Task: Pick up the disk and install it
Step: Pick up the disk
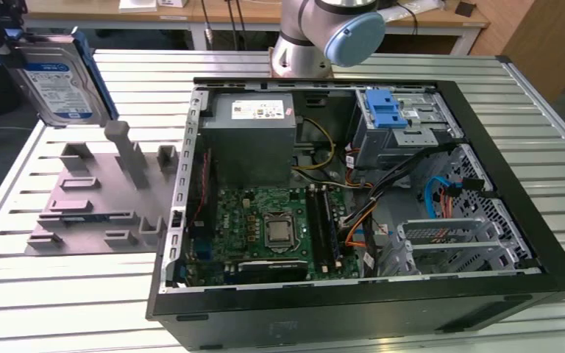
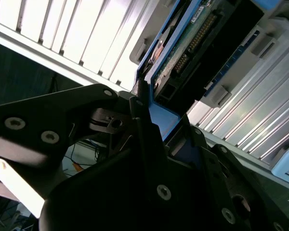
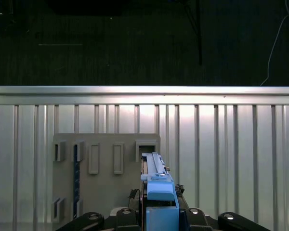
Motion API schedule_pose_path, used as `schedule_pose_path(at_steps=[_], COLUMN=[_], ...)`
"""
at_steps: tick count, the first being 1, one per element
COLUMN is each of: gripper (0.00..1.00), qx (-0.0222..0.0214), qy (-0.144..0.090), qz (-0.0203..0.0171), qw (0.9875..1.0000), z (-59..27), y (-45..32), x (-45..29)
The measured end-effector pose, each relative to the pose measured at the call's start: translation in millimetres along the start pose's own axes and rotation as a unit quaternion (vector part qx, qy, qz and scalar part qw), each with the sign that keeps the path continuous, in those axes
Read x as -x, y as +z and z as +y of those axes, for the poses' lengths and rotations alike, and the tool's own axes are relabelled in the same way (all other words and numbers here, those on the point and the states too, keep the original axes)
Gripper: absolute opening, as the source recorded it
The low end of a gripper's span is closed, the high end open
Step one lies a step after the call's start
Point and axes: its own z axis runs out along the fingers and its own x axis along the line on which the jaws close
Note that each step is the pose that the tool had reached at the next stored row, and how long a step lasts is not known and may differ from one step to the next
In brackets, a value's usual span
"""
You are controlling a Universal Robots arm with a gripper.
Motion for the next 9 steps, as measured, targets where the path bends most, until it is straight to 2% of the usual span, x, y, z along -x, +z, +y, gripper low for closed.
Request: schedule_pose_path(at_steps=[9], gripper=[0.36], qx=[0.0000], qy=[0.000], qz=[-0.0001], qw=[1.0000], z=[0.2], y=[-8.8], x=[0.3])
